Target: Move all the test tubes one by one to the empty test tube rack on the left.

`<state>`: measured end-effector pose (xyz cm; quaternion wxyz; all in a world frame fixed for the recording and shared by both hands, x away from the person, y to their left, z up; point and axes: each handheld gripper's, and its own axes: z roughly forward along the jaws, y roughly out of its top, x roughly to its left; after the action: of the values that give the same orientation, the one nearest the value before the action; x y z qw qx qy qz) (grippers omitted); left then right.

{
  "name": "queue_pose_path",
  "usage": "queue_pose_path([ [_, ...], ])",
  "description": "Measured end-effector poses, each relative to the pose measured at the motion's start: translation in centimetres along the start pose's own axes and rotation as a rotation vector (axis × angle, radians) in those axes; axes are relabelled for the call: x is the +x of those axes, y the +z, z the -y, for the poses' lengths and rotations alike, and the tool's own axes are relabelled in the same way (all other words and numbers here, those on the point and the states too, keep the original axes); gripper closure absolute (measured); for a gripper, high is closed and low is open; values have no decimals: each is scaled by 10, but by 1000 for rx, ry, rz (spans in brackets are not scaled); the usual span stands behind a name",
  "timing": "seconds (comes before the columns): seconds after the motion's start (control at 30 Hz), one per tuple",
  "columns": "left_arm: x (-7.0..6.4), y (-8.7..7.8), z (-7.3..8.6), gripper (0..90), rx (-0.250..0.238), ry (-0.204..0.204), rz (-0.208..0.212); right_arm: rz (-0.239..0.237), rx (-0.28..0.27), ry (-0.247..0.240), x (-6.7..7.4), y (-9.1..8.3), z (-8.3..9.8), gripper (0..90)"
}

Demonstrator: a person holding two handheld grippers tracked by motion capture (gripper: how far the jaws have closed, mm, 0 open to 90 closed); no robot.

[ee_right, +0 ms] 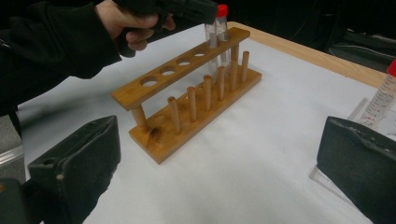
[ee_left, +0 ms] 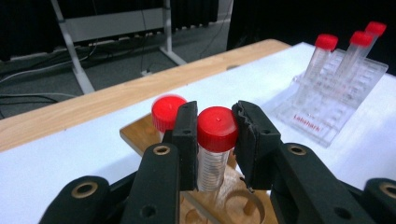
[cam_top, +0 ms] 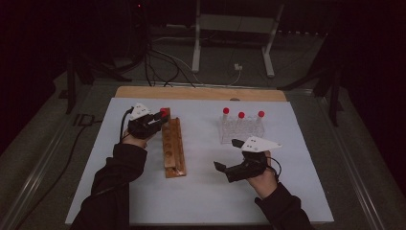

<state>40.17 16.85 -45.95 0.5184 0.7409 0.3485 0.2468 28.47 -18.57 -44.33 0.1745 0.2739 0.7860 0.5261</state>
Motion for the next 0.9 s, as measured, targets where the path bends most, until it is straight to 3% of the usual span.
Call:
queue_pose_path([
  [0.23, 0, -1, 0, 718, 8, 4, -5, -2, 2, 2, 0, 1, 0, 0],
  [0.63, -2, -1, -7, 720, 69, 38, -22, 0, -1, 7, -2, 0, 0, 0],
  [0.9, -2, 0, -7, 712, 69, 18, -12, -1, -5, 11, -2, -1, 0, 0],
])
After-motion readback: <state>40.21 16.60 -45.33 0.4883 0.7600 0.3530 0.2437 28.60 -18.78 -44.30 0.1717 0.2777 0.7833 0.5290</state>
